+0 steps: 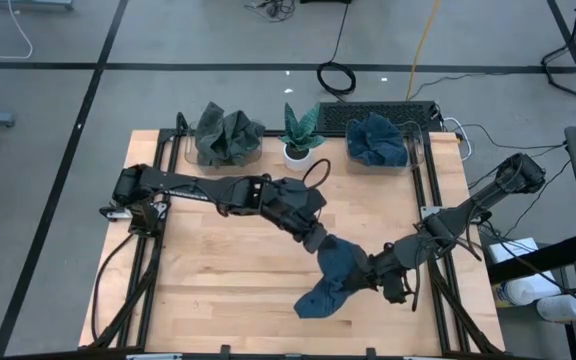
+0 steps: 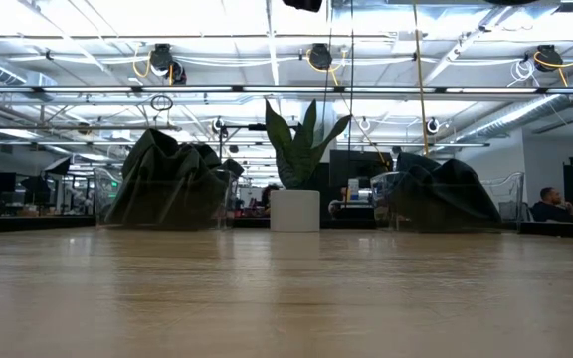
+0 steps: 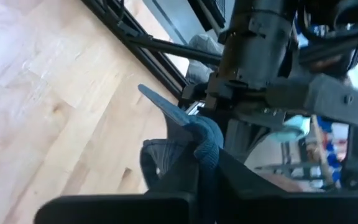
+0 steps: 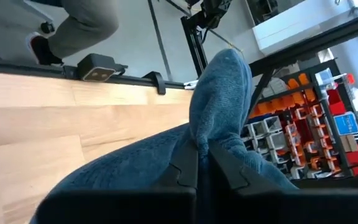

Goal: Pick & Place hat
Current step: Put the blue cap into the right transparent bin

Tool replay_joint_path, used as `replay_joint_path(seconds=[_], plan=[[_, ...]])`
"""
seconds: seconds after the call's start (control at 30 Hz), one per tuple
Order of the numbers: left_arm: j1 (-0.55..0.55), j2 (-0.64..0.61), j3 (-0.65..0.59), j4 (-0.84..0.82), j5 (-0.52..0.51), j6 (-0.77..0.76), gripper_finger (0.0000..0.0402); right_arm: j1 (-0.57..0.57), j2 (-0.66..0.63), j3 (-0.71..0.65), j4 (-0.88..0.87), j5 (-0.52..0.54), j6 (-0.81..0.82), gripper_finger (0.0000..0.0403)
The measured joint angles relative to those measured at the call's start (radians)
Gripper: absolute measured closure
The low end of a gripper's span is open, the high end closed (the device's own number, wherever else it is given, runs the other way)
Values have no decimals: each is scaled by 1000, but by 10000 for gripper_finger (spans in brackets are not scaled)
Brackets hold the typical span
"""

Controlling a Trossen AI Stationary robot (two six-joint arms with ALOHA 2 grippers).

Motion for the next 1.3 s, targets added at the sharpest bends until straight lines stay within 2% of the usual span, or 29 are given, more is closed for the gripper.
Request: replay_joint_path(seconds=[0.13,0.3,0.4,0.63,0.7,0.8,1.0,1.07,1.17,1.3], plan=[[0,0,0,-15,10,86,389,7,0,0,33,6,137,386],[16,-22,0,-17,13,173,393,54,-15,0,96,129,476,347],[30,-45,0,-14,12,207,394,87,-36,0,95,163,643,315],[68,-99,0,-12,-19,294,394,152,-88,0,119,186,879,252],[75,-116,0,-8,-36,323,394,152,-89,0,166,285,993,246],[83,-137,0,-6,-74,378,394,150,-89,0,190,504,1112,244],[85,-197,0,32,-243,484,394,151,-89,0,203,1001,1032,259],[85,-204,1,73,-307,520,394,143,-88,0,211,1134,1012,265],[83,-221,-1,99,-375,562,394,115,-89,0,248,1207,979,273],[86,-223,2,114,-419,589,394,75,-88,0,335,1200,932,276]])
